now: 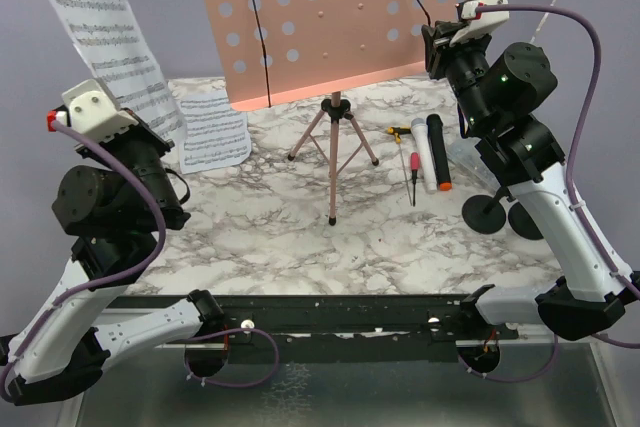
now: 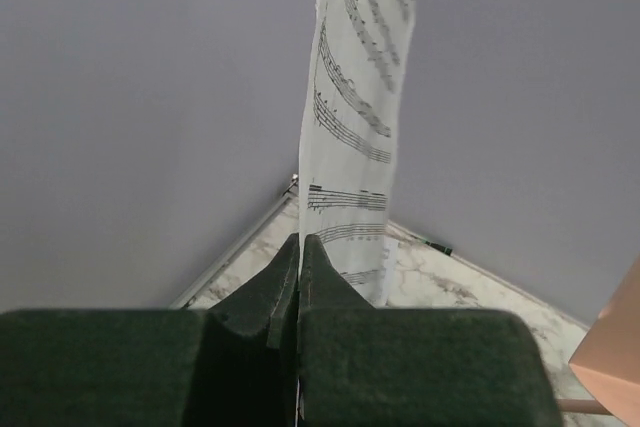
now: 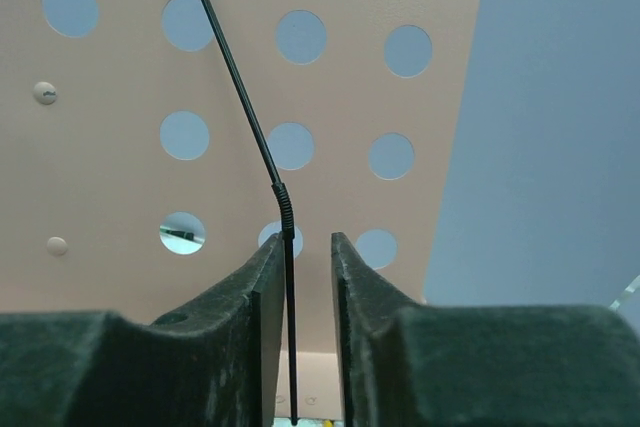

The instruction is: Pack up the instrument practice props

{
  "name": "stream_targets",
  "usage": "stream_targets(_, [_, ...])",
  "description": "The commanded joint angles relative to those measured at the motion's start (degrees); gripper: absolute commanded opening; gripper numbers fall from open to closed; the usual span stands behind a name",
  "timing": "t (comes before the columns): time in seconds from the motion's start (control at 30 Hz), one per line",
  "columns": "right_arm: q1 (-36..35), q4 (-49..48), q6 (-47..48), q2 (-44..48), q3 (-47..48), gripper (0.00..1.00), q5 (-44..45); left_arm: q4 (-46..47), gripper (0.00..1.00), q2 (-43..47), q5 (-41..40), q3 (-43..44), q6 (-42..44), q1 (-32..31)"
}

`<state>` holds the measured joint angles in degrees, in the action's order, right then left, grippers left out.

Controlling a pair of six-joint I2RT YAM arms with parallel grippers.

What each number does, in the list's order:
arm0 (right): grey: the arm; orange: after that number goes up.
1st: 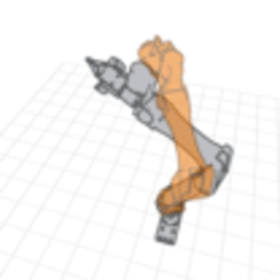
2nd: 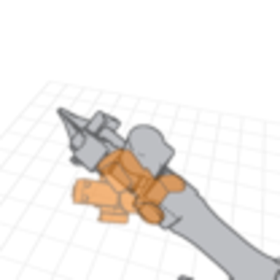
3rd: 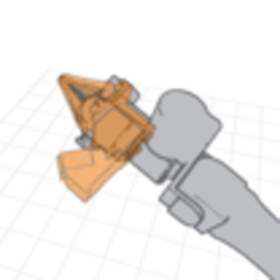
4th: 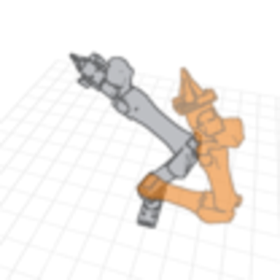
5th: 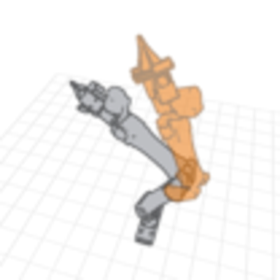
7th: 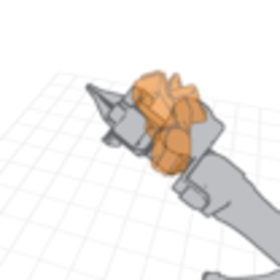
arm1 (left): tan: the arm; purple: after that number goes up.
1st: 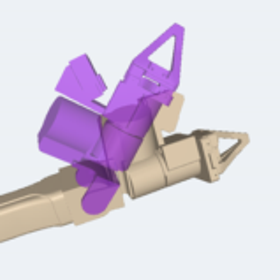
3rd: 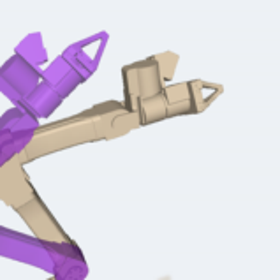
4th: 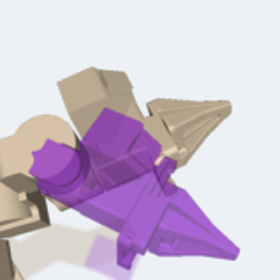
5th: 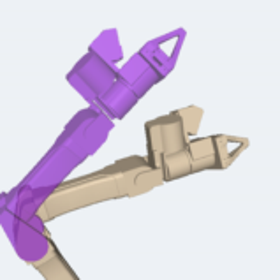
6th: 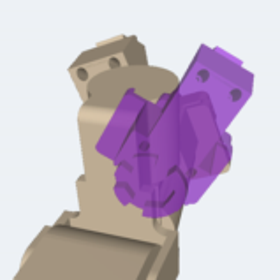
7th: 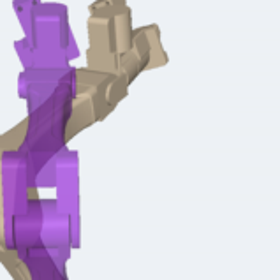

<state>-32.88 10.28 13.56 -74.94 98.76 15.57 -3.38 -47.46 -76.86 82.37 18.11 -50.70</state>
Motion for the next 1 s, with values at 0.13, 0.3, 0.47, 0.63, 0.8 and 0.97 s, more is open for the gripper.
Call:
stream_targets(0.13, [0.27, -3.06, 0.94, 3.77, -2.29, 0.51, 0.01, 0.44, 0.00, -0.31, -2.78, -11.18, -2.14, -0.01])
stream_targets(0.3, [0.28, -4.51, 1.28, 5.24, -3.82, 0.72, -0.53, -0.31, 0.00, -1.25, 3.08, -18.56, -10.19, 0.27])
stream_targets(0.47, [0.28, -5.01, 1.81, 6.42, -5.03, 0.84, -0.36, -1.37, 0.00, 0.77, 10.02, -25.53, -22.04, 5.44])
stream_targets(0.63, [0.28, -5.80, 2.14, 7.70, -6.38, 0.92, -0.33, -4.87, 0.00, 2.17, 21.91, -30.38, -33.39, 15.86])
stream_targets(0.8, [0.28, -5.99, 2.08, 8.71, -7.53, 0.98, -0.41, -5.17, 0.00, 1.53, 30.04, -35.44, -41.24, 22.14])
stream_targets(0.97, [0.28, -6.52, 2.08, 10.39, -9.14, 1.00, -0.76, -0.16, 0.00, 0.22, 41.99, -41.39, -47.33, 32.46])
